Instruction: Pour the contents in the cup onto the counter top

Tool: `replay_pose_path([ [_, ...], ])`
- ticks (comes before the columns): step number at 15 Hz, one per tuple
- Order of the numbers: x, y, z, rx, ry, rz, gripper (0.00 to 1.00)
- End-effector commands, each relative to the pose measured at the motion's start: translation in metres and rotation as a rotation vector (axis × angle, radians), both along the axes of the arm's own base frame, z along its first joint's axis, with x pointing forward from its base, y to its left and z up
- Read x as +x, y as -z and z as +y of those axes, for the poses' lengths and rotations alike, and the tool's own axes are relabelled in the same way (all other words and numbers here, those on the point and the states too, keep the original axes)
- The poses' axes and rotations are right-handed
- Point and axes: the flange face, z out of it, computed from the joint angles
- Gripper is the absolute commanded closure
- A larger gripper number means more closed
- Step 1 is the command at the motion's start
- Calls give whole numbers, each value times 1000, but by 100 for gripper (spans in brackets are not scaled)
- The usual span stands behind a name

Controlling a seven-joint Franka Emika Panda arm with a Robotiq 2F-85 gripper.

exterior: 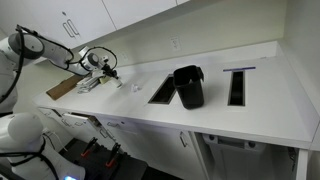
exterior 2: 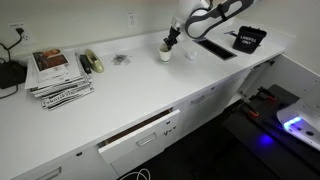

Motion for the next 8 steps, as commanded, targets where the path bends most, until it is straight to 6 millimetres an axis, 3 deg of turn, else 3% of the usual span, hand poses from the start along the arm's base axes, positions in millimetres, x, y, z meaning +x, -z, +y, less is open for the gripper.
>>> replay_pose_path([
  [1, -31, -26, -10, -82, 11, -26, 99],
  [8, -83, -30, -27, -395, 35, 4, 99],
])
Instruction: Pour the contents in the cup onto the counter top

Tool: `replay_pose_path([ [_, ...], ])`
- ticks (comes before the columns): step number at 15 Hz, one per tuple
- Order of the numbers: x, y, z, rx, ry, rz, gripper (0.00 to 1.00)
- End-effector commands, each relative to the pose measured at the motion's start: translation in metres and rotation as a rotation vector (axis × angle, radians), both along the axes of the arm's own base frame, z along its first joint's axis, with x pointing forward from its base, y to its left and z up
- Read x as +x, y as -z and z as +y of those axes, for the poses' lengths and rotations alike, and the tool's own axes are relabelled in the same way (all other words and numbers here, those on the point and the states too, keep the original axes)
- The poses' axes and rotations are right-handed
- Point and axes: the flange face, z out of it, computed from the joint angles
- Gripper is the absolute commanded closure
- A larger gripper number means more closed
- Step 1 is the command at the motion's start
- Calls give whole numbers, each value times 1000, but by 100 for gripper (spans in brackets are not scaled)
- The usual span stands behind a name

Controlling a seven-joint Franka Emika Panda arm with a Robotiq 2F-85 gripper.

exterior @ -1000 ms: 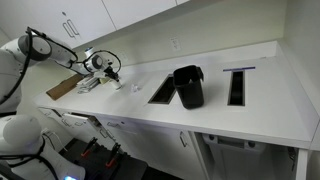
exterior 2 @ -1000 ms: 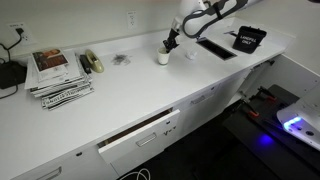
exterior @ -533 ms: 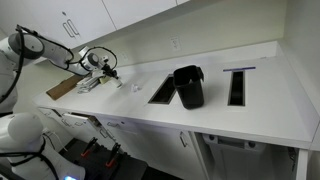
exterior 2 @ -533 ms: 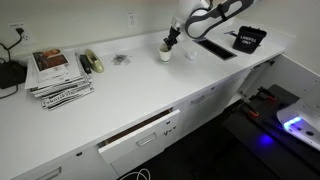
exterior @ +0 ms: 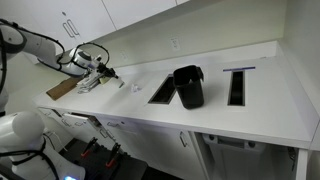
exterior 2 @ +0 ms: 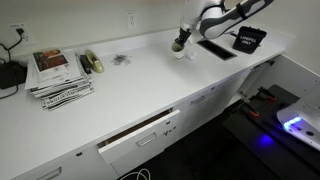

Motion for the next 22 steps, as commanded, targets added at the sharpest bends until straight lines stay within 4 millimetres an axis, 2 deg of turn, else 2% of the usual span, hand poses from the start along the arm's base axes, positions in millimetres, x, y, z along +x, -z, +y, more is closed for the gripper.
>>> replay_pose_path([
  [1, -38, -10, -7, -158, 34, 27, 99],
  [2, -44, -11, -8, -192, 36, 40, 99],
  [3, -24, -1, -3, -144, 22, 34, 99],
  [4, -29, -1, 0, -150, 23, 39, 96],
  [9, -26, 3, -4, -140, 28, 50, 96],
  [10, -26, 6, 1, -197, 32, 66, 99],
  [15, -47, 5, 41, -533, 5, 65, 99],
  [19, -55, 18, 66, -769, -15, 70, 99],
  [22, -56, 34, 73, -926, -18, 54, 99],
])
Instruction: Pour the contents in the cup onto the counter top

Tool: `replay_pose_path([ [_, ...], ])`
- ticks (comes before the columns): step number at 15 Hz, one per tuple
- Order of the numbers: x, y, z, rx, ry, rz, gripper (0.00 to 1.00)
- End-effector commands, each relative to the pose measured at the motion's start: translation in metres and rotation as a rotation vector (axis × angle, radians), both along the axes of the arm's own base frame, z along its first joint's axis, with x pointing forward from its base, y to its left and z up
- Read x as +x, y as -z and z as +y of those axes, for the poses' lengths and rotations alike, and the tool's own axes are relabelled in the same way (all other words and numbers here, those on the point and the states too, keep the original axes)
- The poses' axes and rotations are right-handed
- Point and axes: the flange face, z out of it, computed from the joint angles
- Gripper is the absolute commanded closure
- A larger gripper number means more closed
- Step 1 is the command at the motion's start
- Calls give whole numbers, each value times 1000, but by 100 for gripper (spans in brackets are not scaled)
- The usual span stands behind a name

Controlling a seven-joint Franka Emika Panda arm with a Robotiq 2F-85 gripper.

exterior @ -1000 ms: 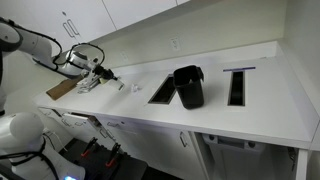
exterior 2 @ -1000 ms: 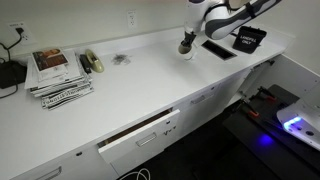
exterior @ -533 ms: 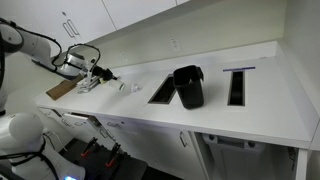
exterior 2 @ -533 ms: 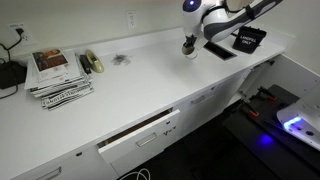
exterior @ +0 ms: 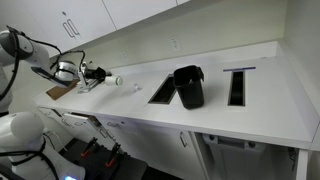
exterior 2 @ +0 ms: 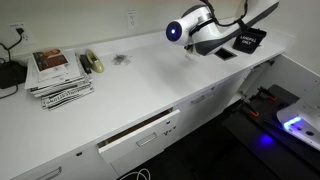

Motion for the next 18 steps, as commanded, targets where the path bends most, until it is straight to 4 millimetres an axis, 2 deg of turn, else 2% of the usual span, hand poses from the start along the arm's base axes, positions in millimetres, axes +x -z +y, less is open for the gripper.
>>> replay_pose_path([
  [1, 7, 17, 9, -160, -9, -20, 99],
  [8, 24, 67, 10, -268, -54, -22, 99],
  [18, 29, 106, 12, -409, -84, 33, 99],
])
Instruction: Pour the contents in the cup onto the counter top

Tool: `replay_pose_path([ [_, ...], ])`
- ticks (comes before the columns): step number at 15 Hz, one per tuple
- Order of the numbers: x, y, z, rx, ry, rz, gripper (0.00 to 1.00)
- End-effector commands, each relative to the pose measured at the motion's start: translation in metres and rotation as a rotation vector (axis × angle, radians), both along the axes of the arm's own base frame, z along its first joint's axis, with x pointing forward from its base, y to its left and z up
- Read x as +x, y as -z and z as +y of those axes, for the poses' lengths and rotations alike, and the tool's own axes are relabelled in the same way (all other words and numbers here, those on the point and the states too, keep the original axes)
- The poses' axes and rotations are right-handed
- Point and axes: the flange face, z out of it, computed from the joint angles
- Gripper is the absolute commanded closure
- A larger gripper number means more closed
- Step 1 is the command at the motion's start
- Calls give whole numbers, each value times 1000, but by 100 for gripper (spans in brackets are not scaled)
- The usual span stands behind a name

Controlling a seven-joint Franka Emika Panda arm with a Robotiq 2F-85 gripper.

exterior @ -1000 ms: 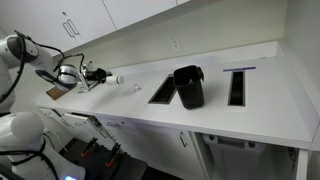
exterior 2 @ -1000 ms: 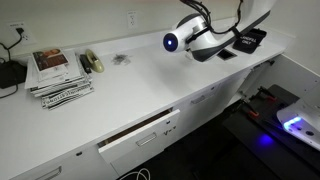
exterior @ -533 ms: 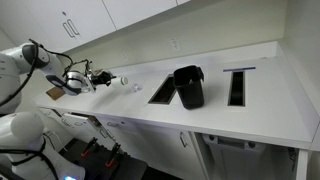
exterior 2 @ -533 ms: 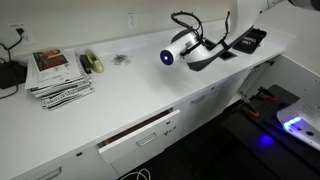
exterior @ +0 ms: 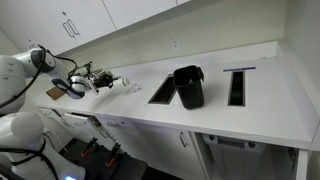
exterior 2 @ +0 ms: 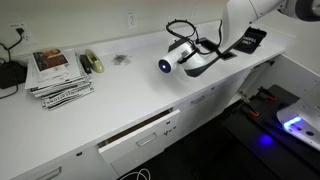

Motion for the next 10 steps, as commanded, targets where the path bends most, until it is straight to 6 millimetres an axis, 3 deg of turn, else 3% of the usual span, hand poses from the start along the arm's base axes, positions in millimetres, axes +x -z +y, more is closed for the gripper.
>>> replay_pose_path([
  [1, 5, 4, 4, -91, 12, 17, 99],
  [10, 8, 18, 4, -228, 19, 47, 99],
])
